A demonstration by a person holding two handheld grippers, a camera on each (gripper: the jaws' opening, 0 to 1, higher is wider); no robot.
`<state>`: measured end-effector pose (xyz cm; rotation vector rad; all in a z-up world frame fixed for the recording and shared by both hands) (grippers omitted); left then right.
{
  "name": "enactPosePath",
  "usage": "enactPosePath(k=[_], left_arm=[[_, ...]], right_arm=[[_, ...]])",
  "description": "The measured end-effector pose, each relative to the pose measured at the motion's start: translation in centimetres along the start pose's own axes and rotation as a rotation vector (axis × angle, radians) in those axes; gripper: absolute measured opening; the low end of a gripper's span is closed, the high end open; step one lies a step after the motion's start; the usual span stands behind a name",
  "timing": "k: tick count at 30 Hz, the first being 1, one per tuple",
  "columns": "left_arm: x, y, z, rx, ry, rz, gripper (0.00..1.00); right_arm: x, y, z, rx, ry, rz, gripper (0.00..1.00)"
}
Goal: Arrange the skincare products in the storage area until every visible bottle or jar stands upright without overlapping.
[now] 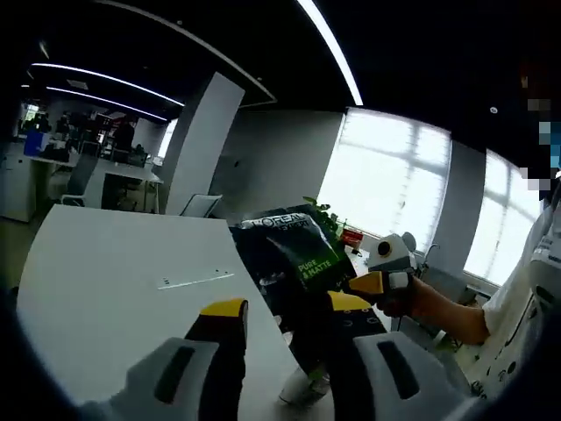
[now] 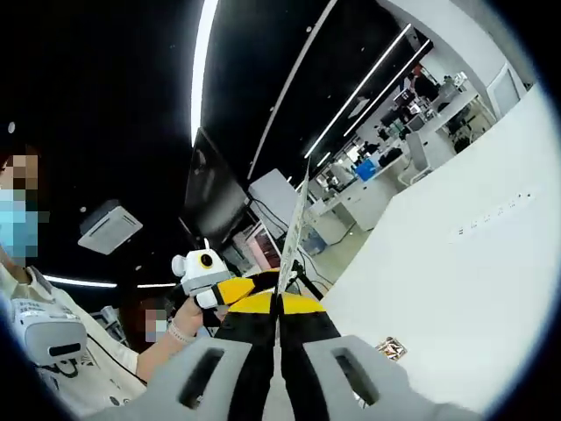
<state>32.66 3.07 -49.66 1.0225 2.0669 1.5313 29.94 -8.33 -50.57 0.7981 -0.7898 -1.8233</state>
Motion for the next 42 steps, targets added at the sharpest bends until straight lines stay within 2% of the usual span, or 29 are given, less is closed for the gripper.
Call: enactPosePath(k=[3,7,10,16,19,22,29,31,38,42], left_arm=[[0.2,0.2,-0.2,0.037,-0.021,-0.015,0.33],[0.6,-0.1,-1.3,0.089,-0.082,-0.01,0.36],[0.9,0.2,-2.2,0.15,-0.139,-0.039,0.31],[1.1,0.1,-2.6,0.147,-0.161,-0.032,0.23],[1.5,0.1,-3.0,0.15,-0.177,-0.046,0.15],[1.9,-0.1,-3.2,0.164,-0.195,-0.043,0.08],[2.7,-0.1,-3.9,0.19,-0.249,-0.049,0.02],[3.0,-0.1,-4.2,0.224,-0.271,-0.042,0.01],[3.8,-0.2,-4.8,0.234,-0.309,-0.027,0.0],[4.4,-0.6,-5.4,0.279,-0.333,0.008,0.0]], right_arm=[[0.1,-0.8,0.9,-0.003,0.01,0.01,0.01],[0.2,-1.3,2.2,-0.008,0.037,0.011,0.01],[0.2,-1.7,3.3,-0.008,0.057,0.015,0.01],[0.4,-2.6,4.7,-0.027,0.085,0.004,0.01],[0.7,-3.1,5.2,-0.039,0.094,-0.002,0.01],[1.0,-3.3,5.6,-0.045,0.097,-0.005,0.01],[1.4,-3.8,6.1,-0.056,0.108,-0.004,0.01],[1.6,-4.0,6.2,-0.059,0.113,-0.005,0.01],[1.7,-5.0,6.4,-0.072,0.123,0.008,0.01],[1.9,-5.7,6.5,-0.072,0.124,0.019,0.01]])
Point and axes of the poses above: the point that each gripper's makers call its tool centre point, and the gripper's own axes: x roughly backward along the fingers, z roughly to its left, y roughly out of its top, the point moved 2 cm from there along x, roughly backward along the fingers, and after that the axes turned 8 degrees about y, right-handed, at the moved point
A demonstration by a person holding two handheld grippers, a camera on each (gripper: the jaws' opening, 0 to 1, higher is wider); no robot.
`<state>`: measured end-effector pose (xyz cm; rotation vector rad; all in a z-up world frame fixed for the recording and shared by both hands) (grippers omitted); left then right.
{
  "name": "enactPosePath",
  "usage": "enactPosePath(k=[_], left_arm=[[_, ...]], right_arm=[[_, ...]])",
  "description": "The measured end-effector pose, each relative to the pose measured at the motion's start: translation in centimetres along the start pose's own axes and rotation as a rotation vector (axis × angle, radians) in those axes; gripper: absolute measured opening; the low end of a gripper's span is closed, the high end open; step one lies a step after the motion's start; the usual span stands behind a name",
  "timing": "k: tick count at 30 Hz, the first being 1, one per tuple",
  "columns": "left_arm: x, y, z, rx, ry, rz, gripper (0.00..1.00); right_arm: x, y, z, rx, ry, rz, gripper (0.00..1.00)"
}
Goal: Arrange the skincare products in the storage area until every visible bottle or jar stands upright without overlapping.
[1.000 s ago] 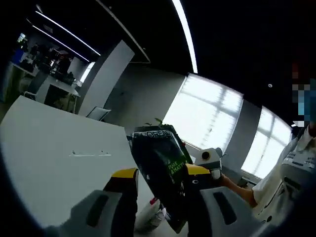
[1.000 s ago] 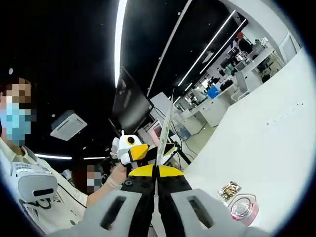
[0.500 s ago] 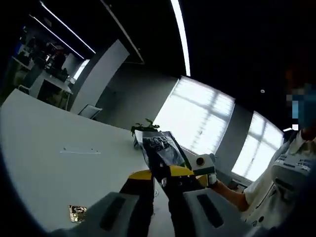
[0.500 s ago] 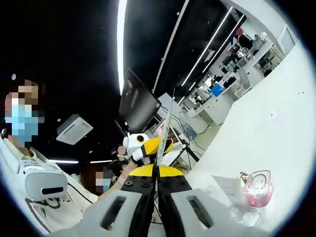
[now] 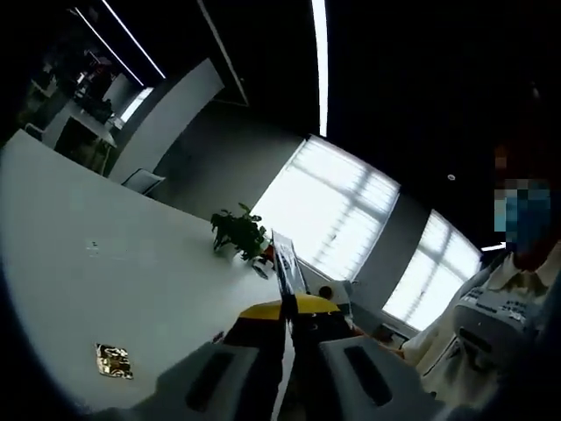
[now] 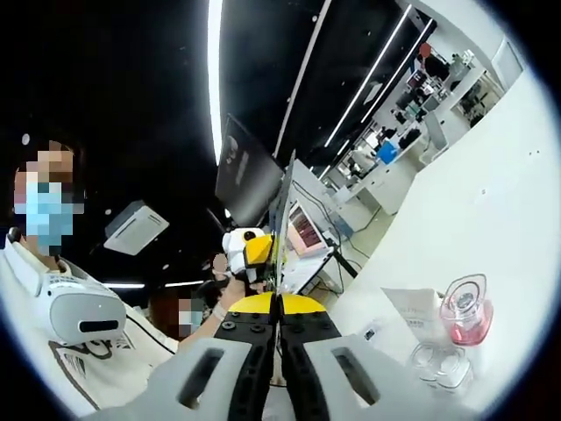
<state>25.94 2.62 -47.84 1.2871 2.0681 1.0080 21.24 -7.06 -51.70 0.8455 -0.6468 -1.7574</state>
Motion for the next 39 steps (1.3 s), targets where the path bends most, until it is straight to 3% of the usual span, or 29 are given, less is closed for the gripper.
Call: enactPosePath(k=[6,10,13,16,22,26,36,39], left_arm=[[0.8,-0.8,0.0,0.065,-0.006,0.004,0.0],[1.4,-1.6,0.3,0.085,0.005,0.005,0.0],[1.8,-2.3,0.5,0.102,0.009,0.018,0.0],[2.3,-3.4,0.8,0.132,0.017,0.035,0.0],[2.9,-4.9,1.3,0.176,0.021,0.05,0.0],[3.4,-6.0,2.3,0.195,0.052,0.067,0.0],[4.9,-8.4,5.8,0.283,0.155,0.077,0.0],[5.2,-9.4,7.1,0.291,0.203,0.107,0.0]], right_arm=[[-0.3,-0.9,-0.1,0.052,-0.033,0.049,0.02],[-0.6,-1.9,-0.9,0.137,-0.098,0.124,0.06],[-0.9,-2.9,-1.1,0.139,-0.11,0.173,0.12],[-0.8,-3.6,-1.8,0.179,-0.15,0.211,0.13],[-0.1,-5.2,-2.6,0.162,-0.174,0.278,0.15],[0.3,-6.0,-2.8,0.165,-0.185,0.308,0.19],[1.3,-7.7,-3.8,0.147,-0.241,0.385,0.17],[1.2,-8.1,-3.9,0.145,-0.243,0.394,0.16]])
Point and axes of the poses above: the point that each gripper's makers call its tool centre point, and the gripper's own axes: x roughly backward along the fingers, z roughly to its left, y roughly out of its top, the point moved 2 cm from there along x, roughly backward along the fingers, and after that the axes turned 8 degrees about y, right-handed, at the moved point
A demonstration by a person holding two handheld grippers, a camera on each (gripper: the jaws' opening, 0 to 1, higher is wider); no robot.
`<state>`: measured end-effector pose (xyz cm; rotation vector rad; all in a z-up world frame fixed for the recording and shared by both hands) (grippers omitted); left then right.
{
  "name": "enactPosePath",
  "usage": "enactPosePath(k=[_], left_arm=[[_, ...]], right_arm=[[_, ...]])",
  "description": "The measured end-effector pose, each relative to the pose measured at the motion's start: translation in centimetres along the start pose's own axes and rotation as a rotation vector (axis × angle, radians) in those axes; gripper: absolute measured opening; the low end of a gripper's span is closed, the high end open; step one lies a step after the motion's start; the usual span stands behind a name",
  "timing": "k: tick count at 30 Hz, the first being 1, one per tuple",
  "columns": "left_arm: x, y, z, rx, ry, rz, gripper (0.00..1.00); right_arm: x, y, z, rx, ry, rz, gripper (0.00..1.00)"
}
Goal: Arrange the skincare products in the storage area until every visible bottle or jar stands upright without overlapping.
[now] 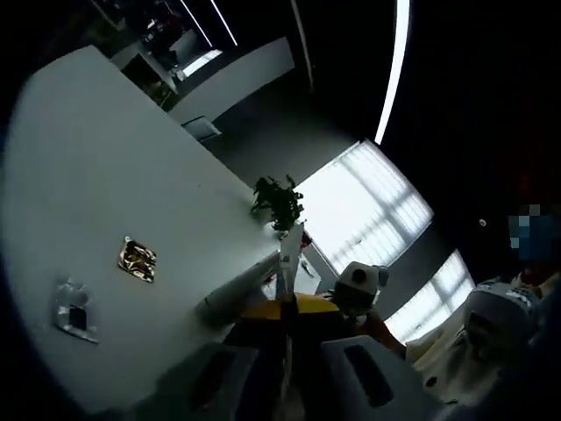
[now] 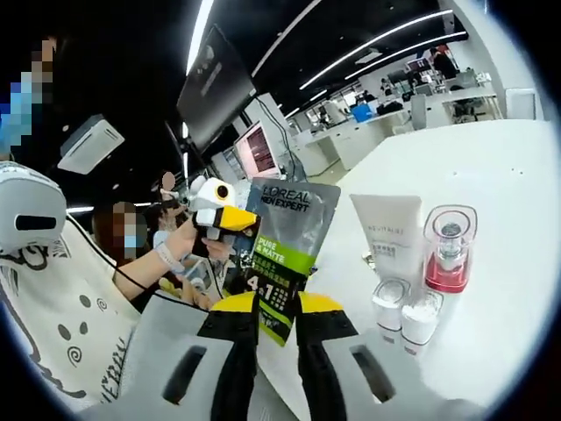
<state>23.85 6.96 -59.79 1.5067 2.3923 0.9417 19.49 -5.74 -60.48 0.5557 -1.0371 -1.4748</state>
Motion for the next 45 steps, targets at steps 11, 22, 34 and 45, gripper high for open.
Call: enactPosePath(k=[11,22,34,45], left_arm=[[-1.5,-1.2,3.7,0.043,0.095,0.031,0.0],[-2.4,-2.2,5.8,0.074,0.17,0.049,0.0],[-2.6,-2.8,8.2,0.11,0.233,0.049,0.0],[-3.6,-3.6,9.5,0.075,0.293,0.041,0.0]], right_arm=[[-2.4,-2.3,0.3,0.038,-0.027,0.126,0.13],[-4.0,-4.0,-1.1,0.12,-0.099,0.222,0.14],[-6.4,-5.6,-2.5,0.19,-0.141,0.305,0.16],[-8.1,-7.0,-3.9,0.271,-0.202,0.363,0.2]])
Point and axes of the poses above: the point that each gripper's makers call its tool centre point, and the gripper's own axes: x roughly backward along the fingers, z roughly to its left, y roughly out of its top, the point moved 2 cm from there along x, roughly backward along the fingers, and after that the axes turned 8 degrees about y, right-handed, at the moved point
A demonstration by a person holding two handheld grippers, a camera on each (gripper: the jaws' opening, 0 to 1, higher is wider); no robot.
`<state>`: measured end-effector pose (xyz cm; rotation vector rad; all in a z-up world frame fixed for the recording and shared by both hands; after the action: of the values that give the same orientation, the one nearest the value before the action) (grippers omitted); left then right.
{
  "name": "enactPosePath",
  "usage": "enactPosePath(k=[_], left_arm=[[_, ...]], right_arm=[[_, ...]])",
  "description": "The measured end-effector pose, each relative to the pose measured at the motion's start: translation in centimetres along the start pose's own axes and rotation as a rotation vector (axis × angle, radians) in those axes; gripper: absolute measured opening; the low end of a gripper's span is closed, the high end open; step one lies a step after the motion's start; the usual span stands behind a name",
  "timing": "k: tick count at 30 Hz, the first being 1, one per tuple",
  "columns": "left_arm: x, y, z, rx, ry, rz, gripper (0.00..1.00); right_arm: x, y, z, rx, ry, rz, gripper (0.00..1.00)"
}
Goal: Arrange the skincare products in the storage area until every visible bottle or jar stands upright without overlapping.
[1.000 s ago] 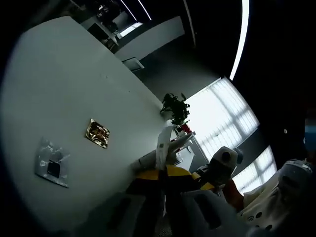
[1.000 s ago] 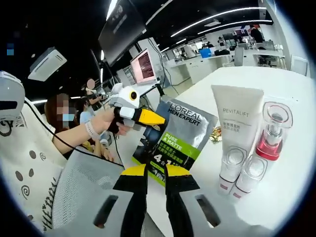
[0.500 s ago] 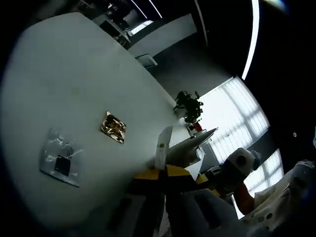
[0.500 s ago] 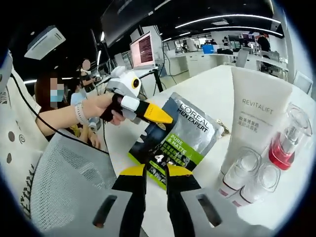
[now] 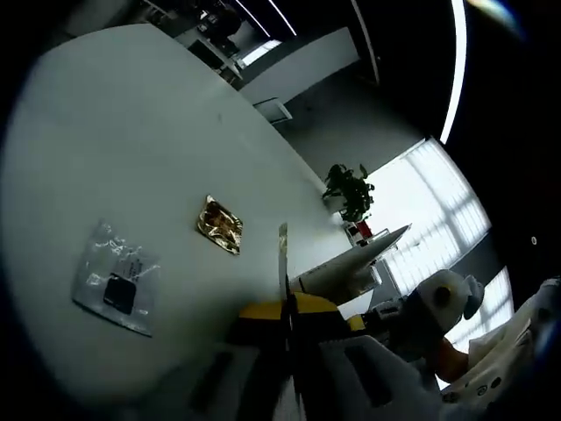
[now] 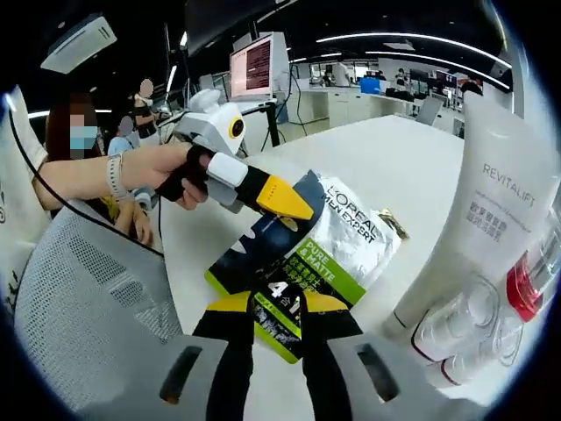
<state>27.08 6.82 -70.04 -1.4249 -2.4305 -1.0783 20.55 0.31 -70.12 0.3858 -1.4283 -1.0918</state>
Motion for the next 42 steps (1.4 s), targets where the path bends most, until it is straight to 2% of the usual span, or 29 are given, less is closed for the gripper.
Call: enactPosePath(k=[4,7,11,18,29,35,37,38,39,42], left_arm=[[-0.4,-0.4,0.4,-0.033,0.012,0.01,0.0],[-0.9,-1.0,0.5,-0.058,0.028,0.028,0.0],[-1.1,-0.8,0.9,-0.058,0.037,0.026,0.0],[-1.5,-1.0,1.9,-0.073,0.056,0.05,0.0],[-2.3,-2.1,2.4,-0.106,0.098,0.091,0.0],[-2.6,-2.4,2.3,-0.148,0.111,0.106,0.0],[-2.6,-2.4,2.3,-0.15,0.113,0.105,0.0],[-2.6,-2.4,2.3,-0.149,0.112,0.103,0.0],[-2.6,-2.3,2.4,-0.153,0.113,0.103,0.0],[-2.7,-2.6,2.5,-0.183,0.122,0.111,0.0]], right_arm=[[-0.7,-0.3,-0.2,0.034,-0.015,0.03,0.22],[-0.9,0.0,-0.4,0.043,-0.017,0.026,0.23],[-1.7,0.0,-0.5,0.057,-0.012,0.033,0.22],[-2.8,0.0,-0.6,0.079,-0.012,0.042,0.26],[-2.8,-2.2,-1.6,0.048,-0.034,0.099,0.25],[-2.2,-2.8,-1.7,0.065,-0.038,0.137,0.29],[-2.0,-3.3,-1.9,0.088,-0.049,0.162,0.29],[-1.5,-4.4,-2.1,0.117,-0.062,0.234,0.29],[-1.5,-4.5,-2.2,0.133,-0.072,0.222,0.29],[-1.3,-4.6,-2.2,0.094,-0.056,0.219,0.29]])
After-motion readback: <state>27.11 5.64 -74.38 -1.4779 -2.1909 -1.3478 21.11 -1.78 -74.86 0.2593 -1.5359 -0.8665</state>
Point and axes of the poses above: the point that each gripper's makers call its tool centre point, and the gripper's own axes: x roughly backward along the fingers, z roughly to its left, y roughly out of its top, the point moved 2 cm from there along x, roughly backward along the fingers, and after that the axes turned 8 degrees about y, right-handed, at the moved point
